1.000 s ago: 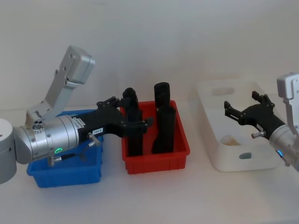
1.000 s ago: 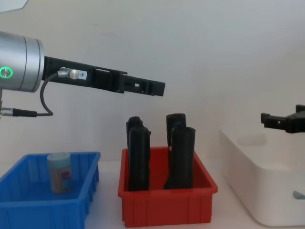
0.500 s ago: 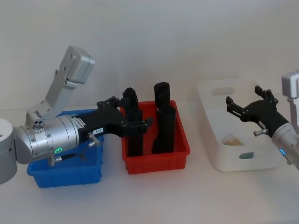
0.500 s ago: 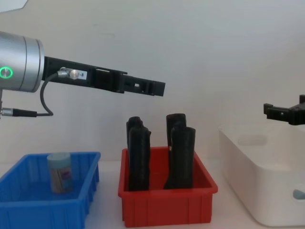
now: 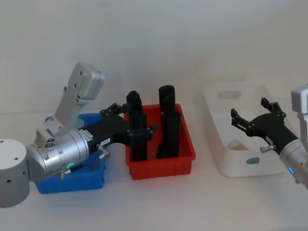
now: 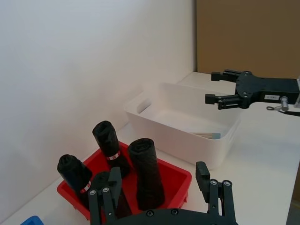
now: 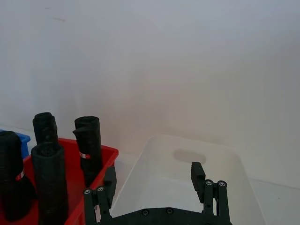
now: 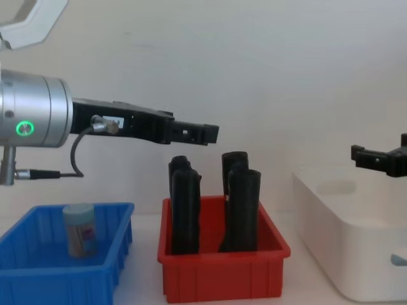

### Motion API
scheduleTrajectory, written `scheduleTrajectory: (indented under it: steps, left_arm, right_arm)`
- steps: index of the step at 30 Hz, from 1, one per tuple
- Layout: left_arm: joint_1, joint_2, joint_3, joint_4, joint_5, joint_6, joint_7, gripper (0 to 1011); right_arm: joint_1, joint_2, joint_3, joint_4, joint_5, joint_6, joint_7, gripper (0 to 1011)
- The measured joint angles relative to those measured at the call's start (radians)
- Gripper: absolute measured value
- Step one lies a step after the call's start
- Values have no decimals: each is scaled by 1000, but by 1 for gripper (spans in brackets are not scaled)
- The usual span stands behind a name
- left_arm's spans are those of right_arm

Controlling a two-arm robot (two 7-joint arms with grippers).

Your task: Pick the cotton swabs from the blue box and place them into the white box.

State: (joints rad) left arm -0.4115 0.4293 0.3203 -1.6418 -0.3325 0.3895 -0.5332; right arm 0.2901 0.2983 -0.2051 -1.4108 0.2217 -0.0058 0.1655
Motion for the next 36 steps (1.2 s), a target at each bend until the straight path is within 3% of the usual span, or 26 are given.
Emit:
scheduleTrajectory:
  steps: [25,36]
  left_arm:
    - [114,-30,87,11,86,-244,339,1004]
    - [158,-43,121,15,120,-341,474,1004]
  right_arm:
    - [-249,33,-17,-291,54,33,-81,1001]
    - [-303,40,-21,-353,66,40,-99,1001]
